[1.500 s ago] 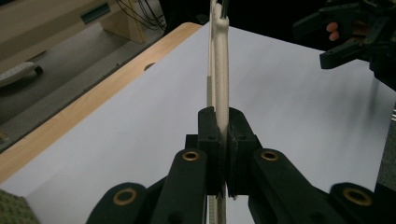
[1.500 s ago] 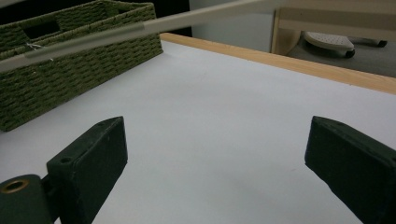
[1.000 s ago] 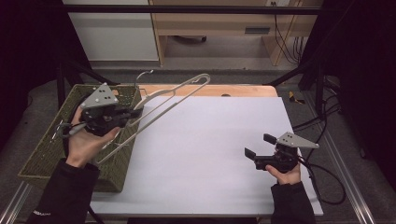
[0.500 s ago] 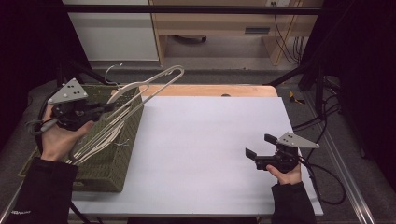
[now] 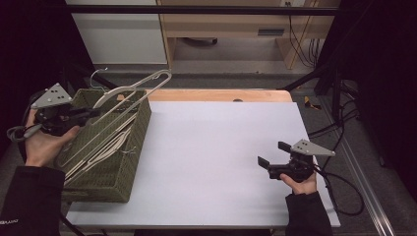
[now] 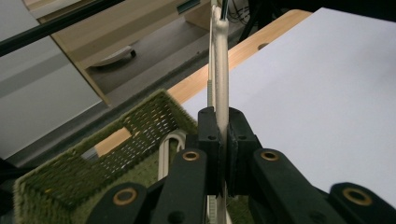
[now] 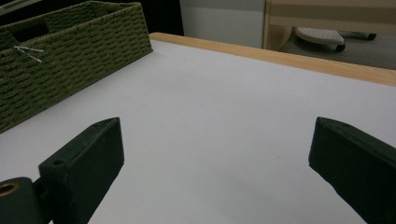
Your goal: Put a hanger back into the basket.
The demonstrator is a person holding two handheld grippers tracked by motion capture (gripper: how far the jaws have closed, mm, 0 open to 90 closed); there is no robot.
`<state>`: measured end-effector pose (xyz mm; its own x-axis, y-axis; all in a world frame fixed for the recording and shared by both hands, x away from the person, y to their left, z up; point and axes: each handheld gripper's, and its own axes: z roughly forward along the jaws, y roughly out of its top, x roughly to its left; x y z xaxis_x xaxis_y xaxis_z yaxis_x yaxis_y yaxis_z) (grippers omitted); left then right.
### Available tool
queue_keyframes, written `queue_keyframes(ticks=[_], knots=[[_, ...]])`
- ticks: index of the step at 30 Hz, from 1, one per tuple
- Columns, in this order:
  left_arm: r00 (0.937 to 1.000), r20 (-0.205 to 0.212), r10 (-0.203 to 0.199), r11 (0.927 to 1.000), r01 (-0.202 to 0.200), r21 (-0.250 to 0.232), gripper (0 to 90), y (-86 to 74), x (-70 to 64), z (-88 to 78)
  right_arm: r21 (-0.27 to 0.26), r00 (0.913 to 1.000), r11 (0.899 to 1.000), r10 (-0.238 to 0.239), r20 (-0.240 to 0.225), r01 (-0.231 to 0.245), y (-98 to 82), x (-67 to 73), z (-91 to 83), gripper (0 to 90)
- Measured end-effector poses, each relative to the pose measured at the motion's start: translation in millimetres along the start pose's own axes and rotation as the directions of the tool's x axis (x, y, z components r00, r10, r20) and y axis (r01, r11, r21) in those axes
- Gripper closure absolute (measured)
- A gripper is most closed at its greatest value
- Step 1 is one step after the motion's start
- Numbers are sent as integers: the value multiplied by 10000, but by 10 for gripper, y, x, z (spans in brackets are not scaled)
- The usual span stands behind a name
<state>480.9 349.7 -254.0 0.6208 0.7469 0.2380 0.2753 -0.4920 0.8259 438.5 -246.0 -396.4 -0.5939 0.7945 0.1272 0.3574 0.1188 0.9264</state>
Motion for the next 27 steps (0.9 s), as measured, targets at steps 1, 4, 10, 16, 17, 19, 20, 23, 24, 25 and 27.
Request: queue_keyframes(ticks=[1, 4, 10, 16, 17, 19, 20, 23, 24, 25, 27], knots=[[10000, -66, -44, 10000, 44, -4, 862, -24, 17, -1, 15, 10000, 10000, 2, 4, -2, 0, 0, 0, 38], [9998, -173, -68, 10000, 68, 47, 862, -75, 56, -5, 32, 10000, 10000, 17, 6, -17, -2, 4, 4, 38], [9994, -353, -72, 9995, 83, 302, 862, -239, 167, -22, 38, 10000, 10000, 10, 13, -10, -2, 3, 4, 38], [9967, -749, -311, 9980, 350, 526, 862, -418, 264, -11, 117, 10000, 9999, -80, -30, 81, -8, 2, 11, 37], [9961, -835, -280, 9985, 319, 454, 862, -440, 283, -4, 88, 10000, 10000, 13, 12, -14, -7, 11, 18, 37], [9948, -967, -327, 9978, 381, 540, 862, -486, 309, -8, 99, 10000, 10000, -2, 0, 2, -9, 10, 22, 37], [9944, -1005, -330, 9975, 391, 594, 862, -507, 316, -11, 113, 10000, 9999, -14, -1, 14, -9, 9, 22, 36], [9934, -1088, -360, 9956, 450, 818, 862, -552, 321, -17, 119, 10000, 9999, -53, -9, 53, -12, 5, 23, 36], [9926, -1162, -347, 9944, 459, 950, 862, -597, 323, -8, 141, 10000, 9999, 2, -2, -2, -13, 4, 22, 37], [9926, -1162, -347, 9944, 459, 950, 862, -597, 323, -8, 141, 10000, 9999, 2, -2, -2, -13, 4, 22, 37], [9922, -1210, -298, 9930, 432, 1102, 862, -661, 325, 10, 139, 10000, 9999, 9, -10, -9, -13, 4, 22, 37]])
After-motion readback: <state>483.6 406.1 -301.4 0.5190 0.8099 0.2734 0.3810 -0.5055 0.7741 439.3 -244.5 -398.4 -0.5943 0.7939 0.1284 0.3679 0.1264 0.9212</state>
